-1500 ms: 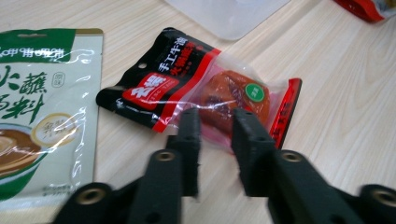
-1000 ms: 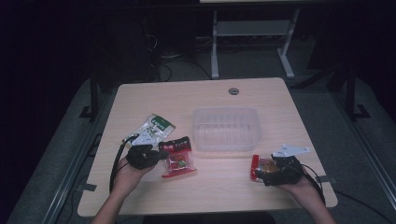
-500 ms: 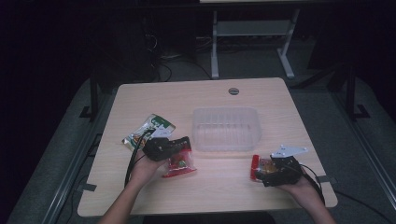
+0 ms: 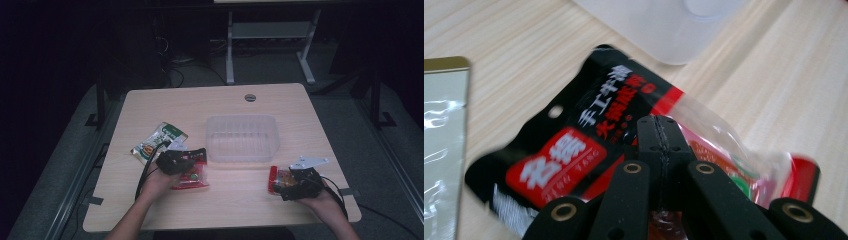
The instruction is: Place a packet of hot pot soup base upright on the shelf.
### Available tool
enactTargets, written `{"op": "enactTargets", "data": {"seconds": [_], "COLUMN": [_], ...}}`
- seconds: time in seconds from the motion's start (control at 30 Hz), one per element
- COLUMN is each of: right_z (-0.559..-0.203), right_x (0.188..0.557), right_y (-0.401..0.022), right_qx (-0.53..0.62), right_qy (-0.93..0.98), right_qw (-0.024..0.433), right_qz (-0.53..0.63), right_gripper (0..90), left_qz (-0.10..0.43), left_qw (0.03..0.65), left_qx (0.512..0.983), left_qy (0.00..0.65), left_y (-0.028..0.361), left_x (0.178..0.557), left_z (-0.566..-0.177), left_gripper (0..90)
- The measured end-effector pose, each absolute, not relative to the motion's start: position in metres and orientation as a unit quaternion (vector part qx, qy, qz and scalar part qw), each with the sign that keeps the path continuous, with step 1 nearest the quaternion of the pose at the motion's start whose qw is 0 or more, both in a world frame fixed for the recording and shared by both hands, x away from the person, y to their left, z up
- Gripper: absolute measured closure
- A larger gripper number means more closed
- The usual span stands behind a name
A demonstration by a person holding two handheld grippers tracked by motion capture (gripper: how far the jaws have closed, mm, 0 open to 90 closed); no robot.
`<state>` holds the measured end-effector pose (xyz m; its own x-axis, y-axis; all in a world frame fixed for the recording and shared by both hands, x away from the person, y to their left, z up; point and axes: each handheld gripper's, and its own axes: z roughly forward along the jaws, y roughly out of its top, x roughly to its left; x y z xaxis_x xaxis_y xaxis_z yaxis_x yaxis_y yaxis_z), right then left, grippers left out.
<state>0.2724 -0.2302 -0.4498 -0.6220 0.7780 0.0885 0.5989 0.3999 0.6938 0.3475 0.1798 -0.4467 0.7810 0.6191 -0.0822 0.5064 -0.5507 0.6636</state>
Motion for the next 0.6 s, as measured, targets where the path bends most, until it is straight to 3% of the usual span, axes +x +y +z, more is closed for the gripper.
{"op": "enactTargets", "data": {"seconds": [0.6], "right_z": [-0.45], "right_x": [0.272], "right_y": [-0.23], "right_qx": [0.414], "right_qy": [0.829], "right_qw": [0.126], "right_qz": [0.356], "right_gripper": [7.0], "left_qz": [0.052], "left_qw": [0.342], "left_qx": [0.89], "left_qy": [0.296], "left_y": [0.179], "left_x": [0.328], "left_z": [-0.444], "left_gripper": [89.7]}}
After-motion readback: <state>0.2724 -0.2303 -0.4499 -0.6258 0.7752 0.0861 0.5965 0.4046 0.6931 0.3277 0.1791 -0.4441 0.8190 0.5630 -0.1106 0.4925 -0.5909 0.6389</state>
